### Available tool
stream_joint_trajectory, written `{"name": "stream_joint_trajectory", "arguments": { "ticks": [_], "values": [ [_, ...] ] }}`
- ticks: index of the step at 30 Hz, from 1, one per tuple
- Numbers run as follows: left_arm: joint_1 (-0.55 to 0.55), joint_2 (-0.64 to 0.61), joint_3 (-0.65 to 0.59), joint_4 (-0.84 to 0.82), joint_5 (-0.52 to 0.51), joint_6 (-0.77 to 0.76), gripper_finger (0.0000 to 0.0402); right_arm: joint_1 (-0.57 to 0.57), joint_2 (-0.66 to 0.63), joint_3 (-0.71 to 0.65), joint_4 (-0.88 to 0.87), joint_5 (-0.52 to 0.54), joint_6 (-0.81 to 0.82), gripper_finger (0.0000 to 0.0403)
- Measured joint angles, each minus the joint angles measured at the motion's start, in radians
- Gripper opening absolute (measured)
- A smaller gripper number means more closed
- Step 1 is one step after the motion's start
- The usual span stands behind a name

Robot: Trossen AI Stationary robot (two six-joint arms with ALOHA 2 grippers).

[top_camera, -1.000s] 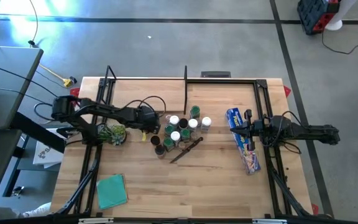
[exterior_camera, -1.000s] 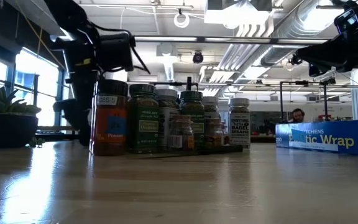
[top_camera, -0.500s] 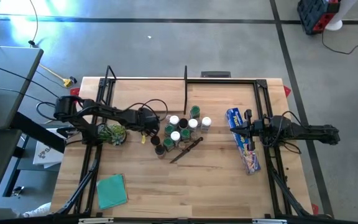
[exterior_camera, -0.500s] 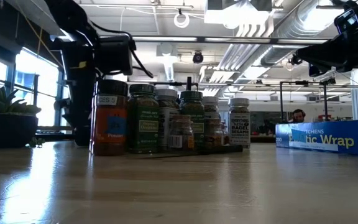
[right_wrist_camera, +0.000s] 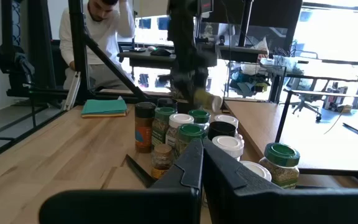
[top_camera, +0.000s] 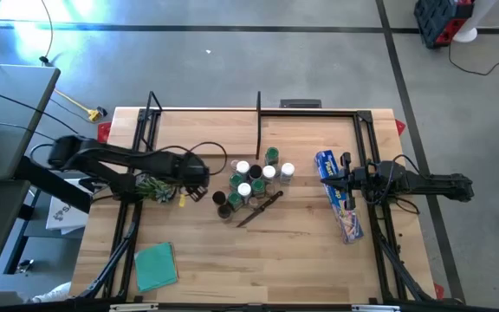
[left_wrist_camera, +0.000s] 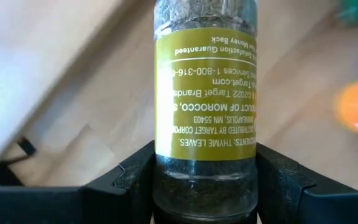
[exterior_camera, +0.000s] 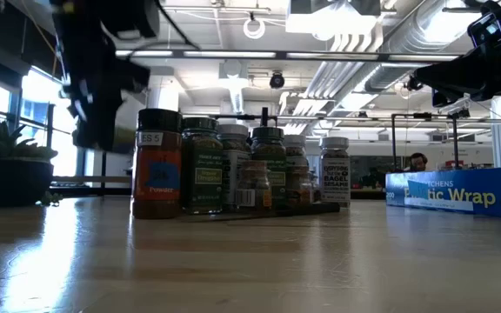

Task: Shelf spices
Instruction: Put the black lid seasoning bottle on the shelf

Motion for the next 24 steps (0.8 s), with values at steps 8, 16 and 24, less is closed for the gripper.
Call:
{"name": "stream_joint_trajectory", "arguments": {
  "ticks": [8, 16, 24],
  "values": [
    [-0.061, -0.265, 0.05, -0.079, -0.223, 0.027, 0.0195, 0.0, 0.0, 0.0, 0.0, 0.0, 0.0, 0.0],
    [-0.208, -0.386, 0.05, 0.248, -0.494, 0.26, 0.0195, 0.0, 0.0, 0.0, 0.0, 0.0, 0.0, 0.0],
    [-0.29, -0.362, 0.001, 0.666, -0.346, 0.76, 0.0195, 0.0, -0.002, 0.026, 0.023, 0.082, -0.17, 0.0]
  ]
}}
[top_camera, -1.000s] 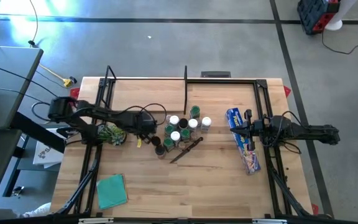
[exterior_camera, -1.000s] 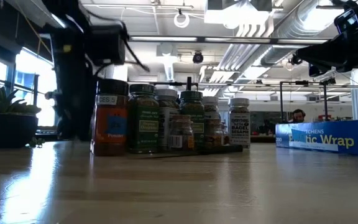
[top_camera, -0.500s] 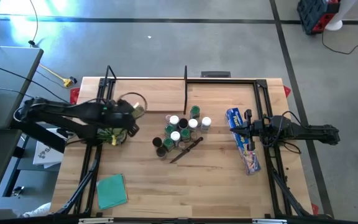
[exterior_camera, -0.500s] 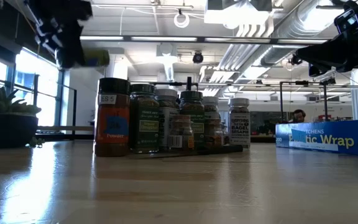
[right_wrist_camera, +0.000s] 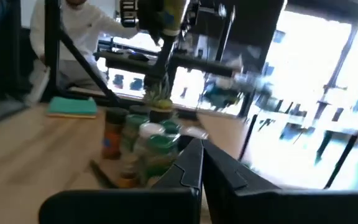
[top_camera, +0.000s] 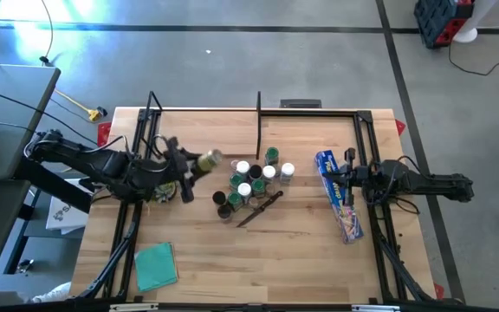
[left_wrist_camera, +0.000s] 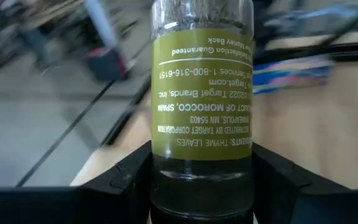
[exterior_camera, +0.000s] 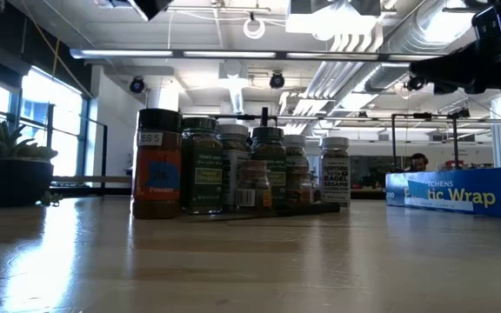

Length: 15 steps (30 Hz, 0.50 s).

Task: Shelf spices
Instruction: Put the black lid seasoning bottle on the shelf

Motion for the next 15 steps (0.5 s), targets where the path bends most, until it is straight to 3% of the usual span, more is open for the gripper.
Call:
{"name": "stream_joint_trajectory", "arguments": {
  "ticks": [7, 9, 12, 15],
  "values": [
    [-0.012, 0.001, -0.117, 0.396, 0.33, 0.165, 0.0195, 0.0, 0.001, -0.001, 0.03, 0.003, -0.171, 0.0],
    [-0.01, 0.0, -0.136, 0.442, 0.376, 0.17, 0.0195, 0.0, 0.011, -0.022, 0.206, -0.075, -0.043, 0.0],
    [0.005, 0.0, -0.14, 0.461, 0.408, 0.2, 0.0195, 0.003, 0.028, -0.024, 0.445, -0.19, 0.343, 0.0],
    [0.029, 0.0, -0.14, 0.468, 0.402, 0.221, 0.0195, 0.001, 0.038, -0.024, 0.523, -0.07, 0.455, 0.0]
  ]
}}
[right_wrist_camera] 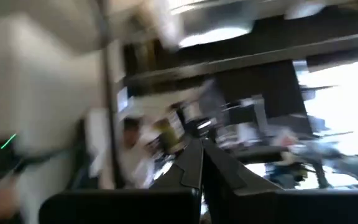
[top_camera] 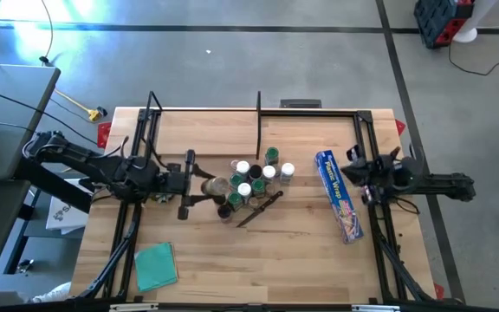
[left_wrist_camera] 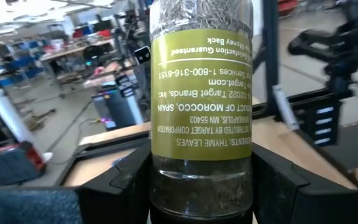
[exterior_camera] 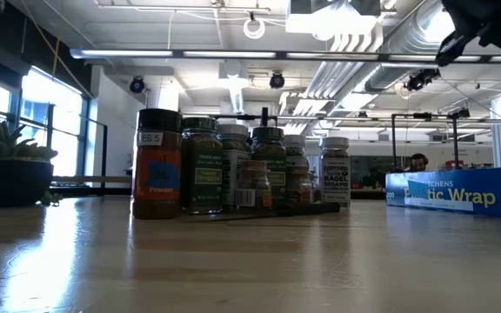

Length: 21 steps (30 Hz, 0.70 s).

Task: Shelf spices
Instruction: Put the black lid seasoning bottle on the shelf

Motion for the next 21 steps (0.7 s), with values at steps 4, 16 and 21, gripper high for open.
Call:
{"name": "stream_joint_trajectory", "arguments": {
  "ticks": [4, 16, 21],
  "values": [
    [0.022, 0.0, 0.0, -0.011, -0.017, 0.042, 0.0195, 0.0, 0.068, 0.0, 0.046, 0.306, 0.263, 0.0],
    [0.027, 0.064, 0.0, -0.008, -0.23, 0.951, 0.0195, 0.032, 0.588, 0.062, 0.376, 0.338, 0.498, 0.0],
    [0.029, 0.153, 0.0, -0.001, -0.392, 1.265, 0.0195, 0.059, 0.827, 0.235, 0.248, 0.275, 0.509, 0.0]
  ]
}}
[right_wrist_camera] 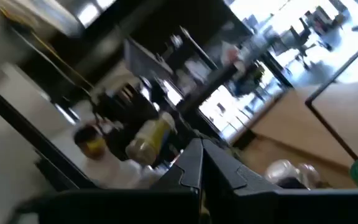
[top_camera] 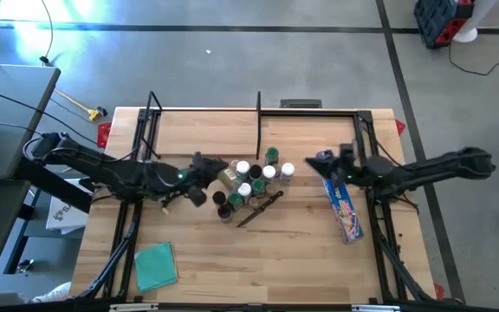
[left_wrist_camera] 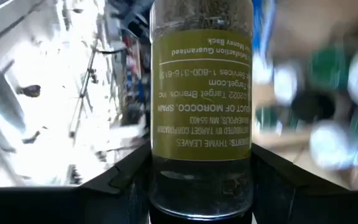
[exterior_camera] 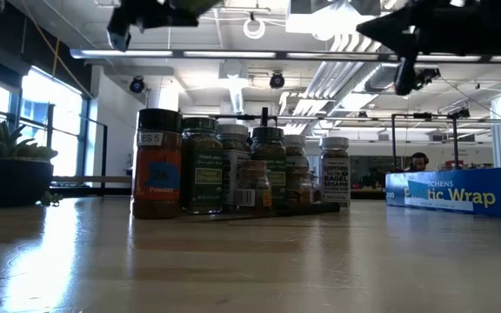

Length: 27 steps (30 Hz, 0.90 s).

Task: Shelf spices
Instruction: Put the black lid seasoning bottle on the shelf

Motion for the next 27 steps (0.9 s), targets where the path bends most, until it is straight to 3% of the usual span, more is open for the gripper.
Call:
{"name": "stream_joint_trajectory", "arguments": {
  "ticks": [3, 5, 11, 22, 27],
  "values": [
    [0.002, 0.061, -0.001, 0.024, -0.089, 0.176, 0.0195, -0.02, 0.103, 0.115, -0.081, 0.045, -0.112, 0.0],
    [0.002, 0.092, -0.001, 0.047, -0.114, 0.236, 0.0195, -0.036, 0.178, 0.198, -0.138, 0.084, -0.106, 0.0],
    [-0.005, 0.139, -0.001, 0.044, -0.131, 0.246, 0.0195, -0.045, 0.369, 0.48, -0.384, -0.128, -0.181, 0.0012],
    [-0.087, 0.15, -0.001, 0.061, -0.145, 0.267, 0.0195, -0.027, 0.68, 1.053, -1.049, -0.362, -0.296, 0.0167],
    [-0.124, 0.15, 0.0, 0.068, -0.148, 0.28, 0.0195, -0.024, 0.782, 1.21, -1.132, -0.447, -0.281, 0.0219]
  ]
}}
